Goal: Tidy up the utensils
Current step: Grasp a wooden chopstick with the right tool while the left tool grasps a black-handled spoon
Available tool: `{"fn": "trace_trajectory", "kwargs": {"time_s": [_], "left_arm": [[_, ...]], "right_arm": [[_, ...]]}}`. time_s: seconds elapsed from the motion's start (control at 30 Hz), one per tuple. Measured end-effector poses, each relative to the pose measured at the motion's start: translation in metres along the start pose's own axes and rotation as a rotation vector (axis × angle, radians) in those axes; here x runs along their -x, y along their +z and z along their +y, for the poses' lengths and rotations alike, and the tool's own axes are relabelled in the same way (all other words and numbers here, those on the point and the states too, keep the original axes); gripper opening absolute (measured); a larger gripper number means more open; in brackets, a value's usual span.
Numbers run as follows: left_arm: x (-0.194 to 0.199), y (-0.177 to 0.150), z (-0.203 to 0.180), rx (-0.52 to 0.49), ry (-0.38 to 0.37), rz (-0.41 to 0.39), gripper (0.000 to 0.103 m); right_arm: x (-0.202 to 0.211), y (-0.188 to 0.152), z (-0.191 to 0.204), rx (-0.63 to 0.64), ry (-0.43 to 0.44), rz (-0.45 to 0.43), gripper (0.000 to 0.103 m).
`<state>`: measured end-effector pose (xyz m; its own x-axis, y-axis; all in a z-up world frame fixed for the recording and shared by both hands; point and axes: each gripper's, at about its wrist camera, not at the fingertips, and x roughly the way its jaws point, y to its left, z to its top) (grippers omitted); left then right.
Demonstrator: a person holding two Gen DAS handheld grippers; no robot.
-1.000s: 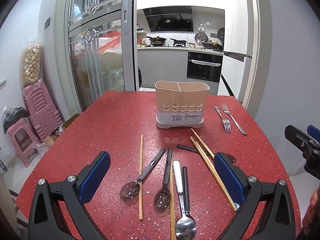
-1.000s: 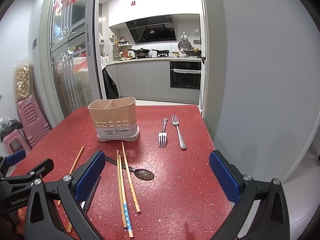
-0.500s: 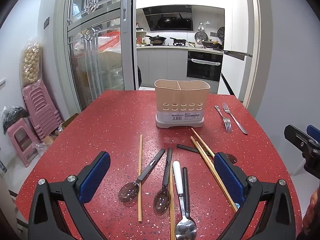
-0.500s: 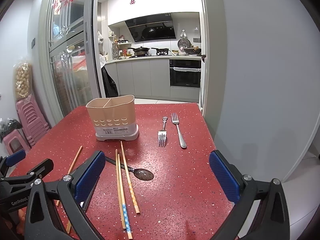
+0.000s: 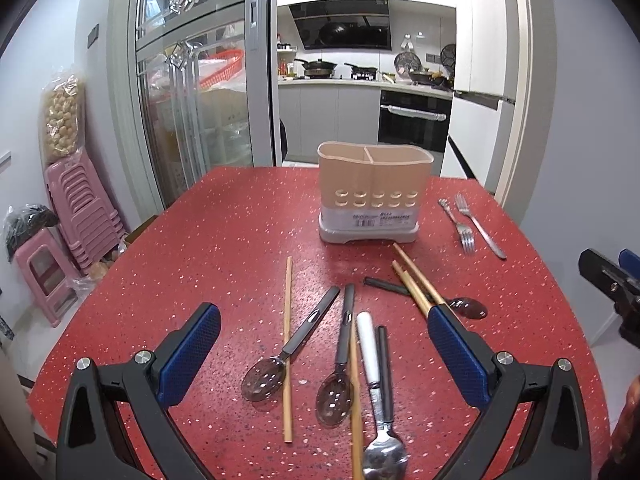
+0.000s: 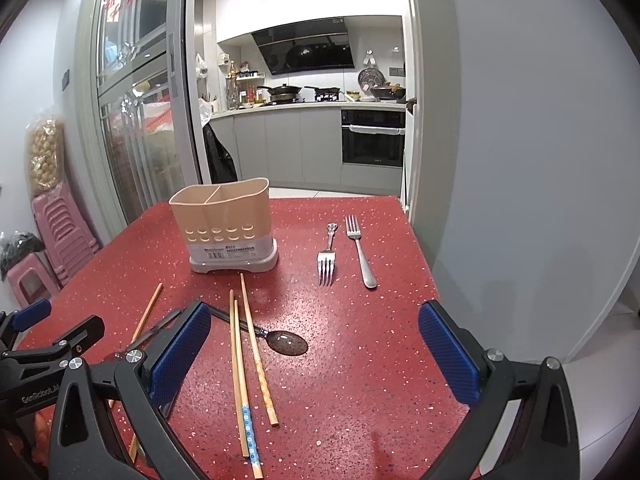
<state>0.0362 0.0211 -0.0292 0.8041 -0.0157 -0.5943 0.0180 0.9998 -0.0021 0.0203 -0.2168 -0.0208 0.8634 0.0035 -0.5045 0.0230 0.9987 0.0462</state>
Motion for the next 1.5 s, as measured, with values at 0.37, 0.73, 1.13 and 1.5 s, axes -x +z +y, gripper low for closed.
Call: {"fn": "trace_trajectory", "kwargs": {"time_s": [0.37,0.73,1.13,1.5], "left_arm": [[-0.050,-0.012,0.039,-0.068,0.019,0.148,0.103],[-0.099,-0.017,0.041,-0.133,-0.028,0.270,0.102],[-0.136,-0.011,0.018,-0.204,-0.071,0.361,0.082],[-0.148,-0.009,0.001,-0.264,-0.101,0.409,0.066]], "right_arm": [[-0.060,-0.010,-0.010,-0.007,0.127,0.248,0.103],[-0.117,-0.023,-0.001,-0.005,0.226,0.472,0.083],[-0.163,-0.033,0.028,0.077,0.279,0.658,0.041],[-0.197,-0.018,0.060,0.167,0.310,0.749,0.037]]}}
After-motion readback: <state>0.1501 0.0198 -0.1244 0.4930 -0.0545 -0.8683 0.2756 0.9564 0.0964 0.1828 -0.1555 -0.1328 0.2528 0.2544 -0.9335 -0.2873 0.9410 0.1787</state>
